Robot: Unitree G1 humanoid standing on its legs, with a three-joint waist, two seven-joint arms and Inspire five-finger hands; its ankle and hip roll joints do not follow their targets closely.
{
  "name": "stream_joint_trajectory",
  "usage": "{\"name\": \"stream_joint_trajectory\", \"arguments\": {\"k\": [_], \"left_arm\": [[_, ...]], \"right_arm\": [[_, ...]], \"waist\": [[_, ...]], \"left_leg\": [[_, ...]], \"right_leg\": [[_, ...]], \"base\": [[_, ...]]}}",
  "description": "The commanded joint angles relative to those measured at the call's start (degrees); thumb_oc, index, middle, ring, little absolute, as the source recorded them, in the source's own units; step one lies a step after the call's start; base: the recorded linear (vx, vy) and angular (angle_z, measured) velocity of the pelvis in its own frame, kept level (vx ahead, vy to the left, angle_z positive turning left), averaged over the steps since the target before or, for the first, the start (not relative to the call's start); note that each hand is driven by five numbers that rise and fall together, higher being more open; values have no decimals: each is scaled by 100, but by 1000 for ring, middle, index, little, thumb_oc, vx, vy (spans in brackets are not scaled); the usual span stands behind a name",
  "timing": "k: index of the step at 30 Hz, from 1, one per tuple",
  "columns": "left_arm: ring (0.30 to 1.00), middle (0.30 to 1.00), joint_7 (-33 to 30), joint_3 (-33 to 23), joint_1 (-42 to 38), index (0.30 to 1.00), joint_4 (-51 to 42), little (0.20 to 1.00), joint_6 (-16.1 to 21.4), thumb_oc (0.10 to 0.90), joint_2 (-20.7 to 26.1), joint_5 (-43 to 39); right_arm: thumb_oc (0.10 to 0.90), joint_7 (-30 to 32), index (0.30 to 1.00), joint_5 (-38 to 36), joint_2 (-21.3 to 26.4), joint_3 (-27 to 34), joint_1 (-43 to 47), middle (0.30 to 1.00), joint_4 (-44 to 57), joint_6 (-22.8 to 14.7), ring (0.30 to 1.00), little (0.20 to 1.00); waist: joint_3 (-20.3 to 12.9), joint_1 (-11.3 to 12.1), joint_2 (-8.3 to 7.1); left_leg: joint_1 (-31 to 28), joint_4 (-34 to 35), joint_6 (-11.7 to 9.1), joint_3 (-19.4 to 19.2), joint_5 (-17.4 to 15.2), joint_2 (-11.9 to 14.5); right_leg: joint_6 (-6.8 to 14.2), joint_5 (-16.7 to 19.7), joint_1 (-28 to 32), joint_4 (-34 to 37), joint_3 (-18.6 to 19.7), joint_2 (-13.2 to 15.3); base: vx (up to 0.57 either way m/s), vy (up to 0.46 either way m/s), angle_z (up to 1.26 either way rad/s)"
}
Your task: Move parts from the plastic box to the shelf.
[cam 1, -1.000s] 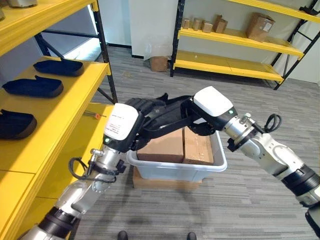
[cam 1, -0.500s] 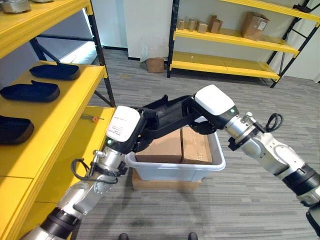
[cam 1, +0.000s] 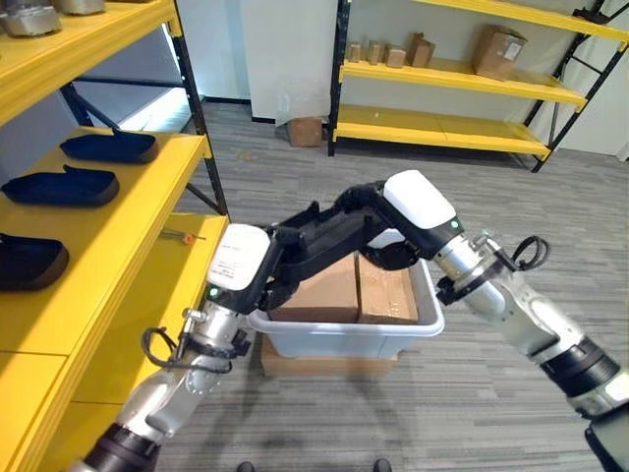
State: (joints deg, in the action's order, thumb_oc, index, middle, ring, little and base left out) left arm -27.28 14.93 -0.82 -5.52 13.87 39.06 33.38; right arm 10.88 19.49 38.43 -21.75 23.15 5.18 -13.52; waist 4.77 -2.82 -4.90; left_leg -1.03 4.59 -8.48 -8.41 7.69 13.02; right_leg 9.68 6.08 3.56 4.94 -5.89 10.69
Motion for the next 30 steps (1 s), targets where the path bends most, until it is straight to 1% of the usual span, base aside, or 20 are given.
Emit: {"name": "stream_joint_trajectory", "arguments": {"k": [1, 2, 5, 6, 9, 12, 15, 16, 17, 20, 21, 22, 23, 24, 25, 26, 27, 28, 29, 30], "left_arm": [[300, 300, -346, -482, -508, 300, -131, 300, 114, 400, -27, -301], [300, 300, -372, -721, -239, 300, -118, 300, 99, 400, -78, -311], [300, 300, -395, -961, 92, 300, -178, 300, 125, 400, -126, -324], [300, 300, -391, -958, 106, 300, -185, 300, 125, 400, -123, -326], [300, 300, -397, -1112, 380, 300, -215, 300, 163, 400, -150, -318], [300, 300, -443, -1268, 594, 300, -283, 300, 175, 400, -188, -283], [300, 300, -590, -1449, 799, 300, -385, 300, 184, 400, -253, -234], [300, 300, -741, -1532, 804, 300, -468, 300, 163, 400, -279, -222], [300, 300, -740, -1535, 806, 300, -470, 300, 162, 400, -281, -222], [300, 300, -1021, -1667, 789, 300, -709, 300, 100, 400, -271, -37], [300, 300, -1019, -1680, 793, 300, -724, 300, 93, 400, -275, -34], [300, 300, -1127, -1708, 723, 300, -909, 300, 95, 400, -219, 66], [300, 300, -1125, -1717, 723, 300, -911, 300, 94, 400, -222, 67], [300, 300, -1260, -1713, 646, 300, -1015, 300, 86, 400, -186, 112], [300, 300, -1267, -1737, 627, 300, -1014, 300, 81, 400, -193, 118], [300, 300, -1344, -1720, 550, 300, -1034, 300, 97, 400, -182, 138], [300, 300, -1467, -1685, 364, 300, -1091, 300, 102, 400, -171, 188], [300, 300, -1468, -1689, 359, 300, -1089, 300, 102, 400, -170, 188], [300, 300, -1510, -1673, 315, 300, -1169, 300, 128, 400, -212, 184], [300, 300, -1506, -1680, 315, 300, -1178, 300, 126, 400, -214, 183]], "right_arm": [[900, 411, 1000, -904, 17, 682, 320, 1000, 403, -245, 1000, 1000], [900, 396, 1000, -1096, -143, 971, -167, 1000, 550, -291, 1000, 1000], [900, 310, 1000, -1329, -314, 1293, -819, 1000, 760, -405, 1000, 1000], [900, 303, 1000, -1332, -316, 1301, -842, 1000, 774, -403, 1000, 1000], [900, 234, 1000, -1408, -418, 1493, -1385, 1000, 915, -472, 1000, 1000], [900, 189, 1000, -1611, -571, 1616, -1840, 1000, 941, -570, 1000, 1000], [900, 140, 1000, -1767, -656, 1708, -2169, 1000, 993, -629, 1000, 1000], [900, 181, 1000, -1702, -624, 1664, -2169, 1000, 1003, -646, 1000, 1000], [900, 181, 1000, -1702, -623, 1661, -2167, 1000, 1002, -646, 1000, 1000], [900, 253, 1000, -1697, -558, 1480, -1885, 1000, 1071, -737, 1000, 1000], [900, 258, 1000, -1696, -556, 1472, -1862, 1000, 1055, -744, 1000, 1000], [900, 379, 1000, -1626, -519, 1217, -1388, 1000, 1068, -773, 1000, 1000], [900, 383, 1000, -1623, -519, 1208, -1373, 1000, 1057, -777, 1000, 1000], [900, 512, 1000, -1519, -507, 985, -935, 1000, 1043, -779, 1000, 1000], [900, 541, 1000, -1500, -512, 949, -855, 1000, 987, -792, 1000, 1000], [900, 615, 1000, -1470, -518, 853, -653, 1000, 946, -787, 1000, 1000], [900, 676, 1000, -1492, -588, 661, -275, 1000, 837, -779, 1000, 1000], [900, 679, 1000, -1491, -590, 657, -263, 1000, 828, -783, 1000, 1000], [900, 672, 1000, -1490, -642, 549, -137, 1000, 786, -758, 1000, 1000], [900, 676, 1000, -1488, -642, 546, -124, 1000, 778, -760, 1000, 1000]], "waist": [[-344, 94, 64], [-326, 95, 98], [-292, 91, 152], [-314, 89, 154], [-289, 92, 214], [-230, 108, 291], [-175, 125, 382], [-112, 181, 433], [-112, 175, 436], [8, 347, 518], [17, 319, 531], [133, 491, 609], [134, 472, 614], [231, 687, 662], [242, 632, 673], [318, 741, 682], [396, 875, 599], [390, 859, 594], [318, 892, 529], [302, 879, 519]], "left_leg": [[-324, 41, 136, 279, -461, 135], [-298, 41, 126, 301, -437, 146], [-263, 41, 103, 333, -395, 177], [-281, 41, 94, 340, -446, 184], [-248, 41, 63, 384, -401, 228], [-171, 35, 32, 440, -257, 284], [-140, 9, -22, 534, -223, 366], [-89, -10, -54, 612, -129, 429], [-85, -10, -56, 618, -127, 432], [72, -29, -201, 804, 211, 569], [89, -24, -215, 836, 229, 586], [303, 4, -381, 1089, 657, 688], [317, 3, -385, 1106, 661, 691], [462, 38, -464, 1441, 988, 692], [521, 37, -477, 1499, 1022, 696], [625, 23, -497, 1810, 1246, 612], [741, -64, -373, 2298, 1248, 357], [770, -75, -369, 2314, 1254, 344], [752, -379, -261, 2366, 918, 160], [837, -444, -248, 2387, 925, 123]], "right_leg": [[85, -388, -146, -513, -306, -30], [72, -398, -152, -506, -319, -51], [57, -425, -150, -502, -347, -95], [67, -466, -126, -496, -350, -99], [38, -509, -117, -496, -377, -146], [-13, -520, -148, -534, -413, -204], [-71, -684, -128, -654, -487, -288], [-138, -784, -165, -804, -565, -349], [-140, -788, -168, -811, -571, -351], [-271, -900, -185, -868, -732, -512], [-285, -900, -185, -868, -758, -530], [-365, -912, -193, -781, -917, -662], [-368, -910, -193, -777, -931, -667], [-403, -910, -274, -763, -957, -694], [-414, -909, -305, -776, -997, -702], [-424, -879, -394, -815, -1000, -671], [-416, -810, -648, -910, -1037, -498], [-413, -807, -664, -913, -1049, -488], [-399, -758, -812, -960, -1064, -370], [-391, -711, -857, -955, -1071, -346]], "base": [[-11, -38, -1], [-12, -43, 0], [-7, -28, 1], [17, -33, 5], [-4, -54, 8], [-30, -60, 6], [-33, -91, 8], [-49, -88, 16], [-86, -134, 16], [-77, -125, 23], [-169, -167, 39], [-140, -120, 41], [-248, -144, 38], [-128, -39, 29], [-199, -29, 32], [-232, 4, 41], [-222, 12, 28], [-219, -29, 25], [-95, -18, 18], [-128, -50, 30]]}}
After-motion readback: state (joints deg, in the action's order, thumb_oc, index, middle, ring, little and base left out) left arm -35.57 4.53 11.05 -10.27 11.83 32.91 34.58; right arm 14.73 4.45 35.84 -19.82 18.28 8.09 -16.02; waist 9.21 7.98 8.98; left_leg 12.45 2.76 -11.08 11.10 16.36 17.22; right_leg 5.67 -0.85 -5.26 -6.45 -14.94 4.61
